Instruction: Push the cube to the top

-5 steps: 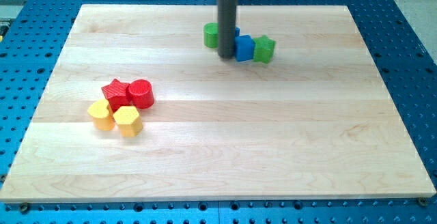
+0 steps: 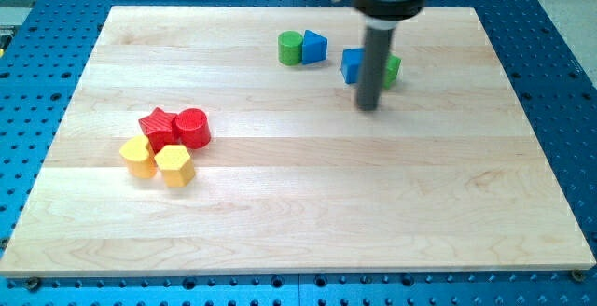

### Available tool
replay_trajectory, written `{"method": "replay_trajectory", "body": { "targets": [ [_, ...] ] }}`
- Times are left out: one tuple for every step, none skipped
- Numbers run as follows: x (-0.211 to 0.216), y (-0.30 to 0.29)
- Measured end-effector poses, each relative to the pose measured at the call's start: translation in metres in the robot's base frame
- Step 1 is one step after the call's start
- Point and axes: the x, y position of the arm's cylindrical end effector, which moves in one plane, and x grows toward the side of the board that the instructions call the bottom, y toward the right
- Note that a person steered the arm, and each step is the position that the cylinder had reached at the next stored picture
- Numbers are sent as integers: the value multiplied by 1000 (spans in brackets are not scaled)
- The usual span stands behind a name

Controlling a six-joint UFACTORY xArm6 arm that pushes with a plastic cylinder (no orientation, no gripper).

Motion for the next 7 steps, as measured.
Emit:
{"method": "replay_trajectory", "body": {
  "targets": [
    [-21, 27],
    [-22, 18],
    [-22, 7],
    [-22, 2],
    [-25, 1],
    [-2, -34],
    [11, -51]
  ]
}}
